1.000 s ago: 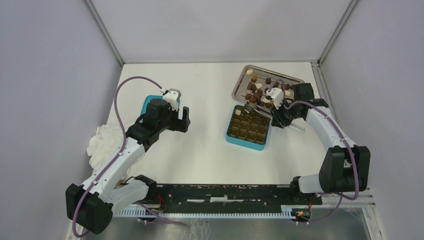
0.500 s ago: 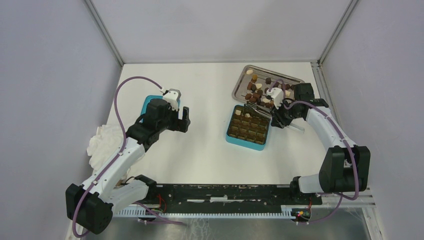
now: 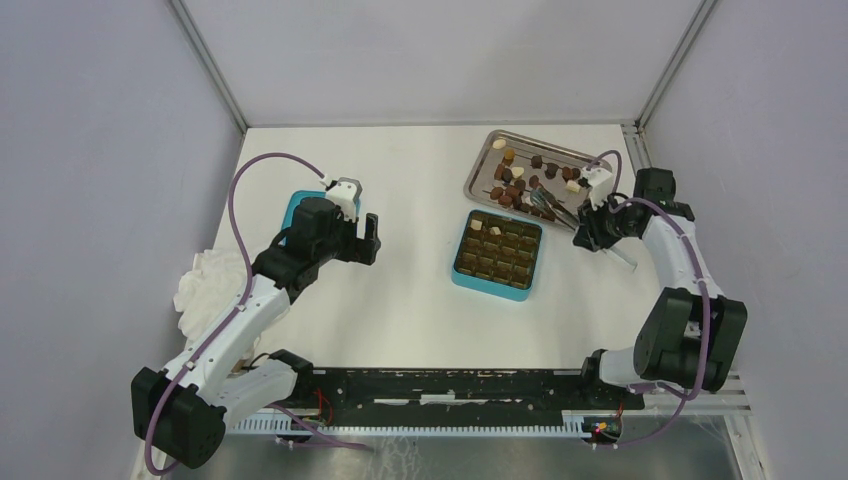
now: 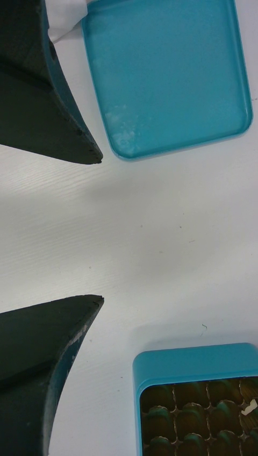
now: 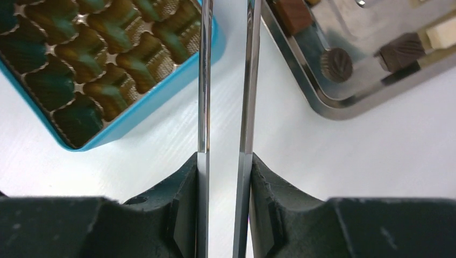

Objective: Pack the chocolate
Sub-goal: Place the fake chocolate in the packing box.

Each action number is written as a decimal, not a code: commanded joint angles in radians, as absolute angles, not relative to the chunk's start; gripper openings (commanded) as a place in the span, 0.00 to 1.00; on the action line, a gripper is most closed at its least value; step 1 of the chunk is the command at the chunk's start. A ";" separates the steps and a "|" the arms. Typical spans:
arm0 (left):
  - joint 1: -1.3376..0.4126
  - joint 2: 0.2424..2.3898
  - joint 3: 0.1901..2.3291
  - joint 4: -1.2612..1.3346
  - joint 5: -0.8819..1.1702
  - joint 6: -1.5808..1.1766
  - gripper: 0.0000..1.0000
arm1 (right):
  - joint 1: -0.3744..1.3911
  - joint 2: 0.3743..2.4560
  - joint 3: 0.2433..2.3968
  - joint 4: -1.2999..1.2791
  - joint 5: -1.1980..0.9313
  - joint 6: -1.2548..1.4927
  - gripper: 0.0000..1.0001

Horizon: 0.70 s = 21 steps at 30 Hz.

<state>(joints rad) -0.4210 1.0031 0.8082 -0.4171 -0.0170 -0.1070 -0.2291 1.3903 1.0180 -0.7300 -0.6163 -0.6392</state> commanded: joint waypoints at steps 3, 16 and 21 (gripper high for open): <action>-0.417 0.989 0.813 -0.394 -0.005 -0.051 0.96 | -0.239 1.424 1.103 -0.664 -0.450 -0.613 0.38; -0.417 0.984 0.810 -0.394 -0.005 -0.051 0.96 | -0.241 1.607 1.287 -0.690 -0.201 -0.663 0.38; -0.417 0.984 0.811 -0.394 -0.005 -0.051 0.95 | -0.251 1.665 1.353 -0.721 -0.162 -0.695 0.39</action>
<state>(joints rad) -0.4210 1.0012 0.8082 -0.4171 -0.0170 -0.1070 -0.2390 1.6356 1.2682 -0.7155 -0.2287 -0.6609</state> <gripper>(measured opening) 0.956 0.396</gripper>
